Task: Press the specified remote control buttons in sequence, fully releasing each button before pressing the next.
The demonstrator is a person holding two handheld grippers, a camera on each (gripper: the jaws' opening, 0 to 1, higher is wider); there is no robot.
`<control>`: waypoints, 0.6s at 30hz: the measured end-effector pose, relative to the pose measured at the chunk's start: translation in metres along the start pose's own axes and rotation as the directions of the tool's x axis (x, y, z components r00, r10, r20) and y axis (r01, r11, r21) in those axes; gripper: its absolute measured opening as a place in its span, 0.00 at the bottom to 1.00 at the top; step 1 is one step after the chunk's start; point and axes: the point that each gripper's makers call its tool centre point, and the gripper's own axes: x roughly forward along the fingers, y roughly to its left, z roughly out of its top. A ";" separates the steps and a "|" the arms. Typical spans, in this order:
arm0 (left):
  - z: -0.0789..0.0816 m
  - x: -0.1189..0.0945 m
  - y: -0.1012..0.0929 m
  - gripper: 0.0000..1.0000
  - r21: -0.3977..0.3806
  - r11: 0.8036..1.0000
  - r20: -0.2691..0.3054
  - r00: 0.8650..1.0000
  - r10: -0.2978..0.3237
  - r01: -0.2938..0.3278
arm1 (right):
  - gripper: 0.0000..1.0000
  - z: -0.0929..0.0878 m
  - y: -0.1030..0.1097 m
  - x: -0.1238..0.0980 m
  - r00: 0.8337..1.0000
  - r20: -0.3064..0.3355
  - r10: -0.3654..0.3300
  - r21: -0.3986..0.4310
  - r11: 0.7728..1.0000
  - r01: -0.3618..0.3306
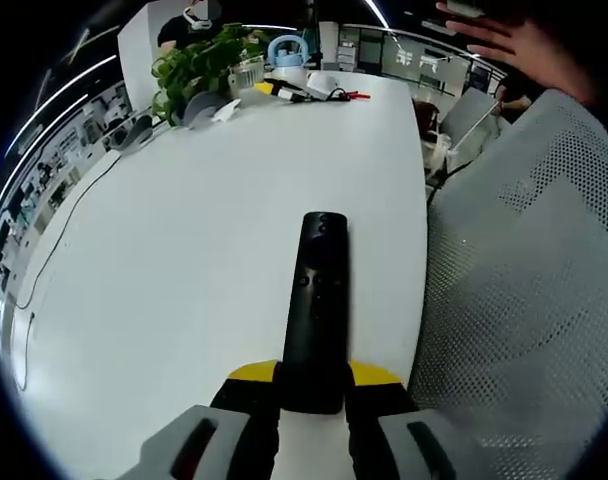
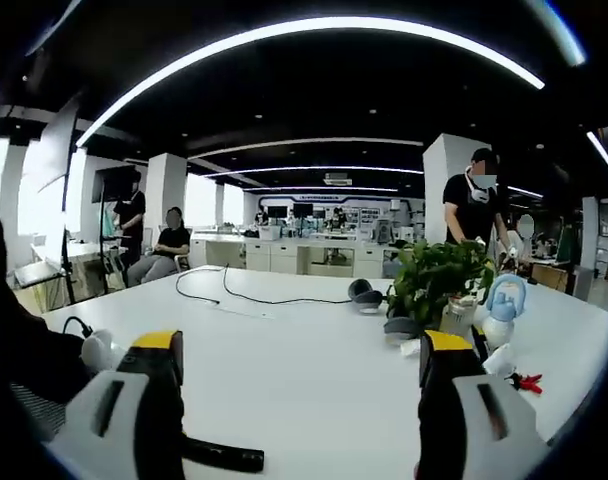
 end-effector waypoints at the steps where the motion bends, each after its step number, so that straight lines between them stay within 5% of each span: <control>1: 0.000 0.000 0.000 0.24 0.001 1.000 -0.005 1.000 -0.003 0.003 | 1.00 -0.002 -0.001 0.000 1.000 -0.007 -0.002 0.001 1.000 0.002; 11: 0.001 0.001 0.007 0.23 0.049 0.997 -0.107 0.993 -0.050 0.056 | 1.00 -0.020 -0.003 0.001 0.993 -0.117 -0.012 0.008 1.000 0.013; 18: 0.004 0.001 0.031 0.23 0.141 0.989 -0.138 0.990 -0.026 0.046 | 1.00 -0.025 -0.005 0.001 0.989 -0.145 -0.019 0.001 1.000 0.019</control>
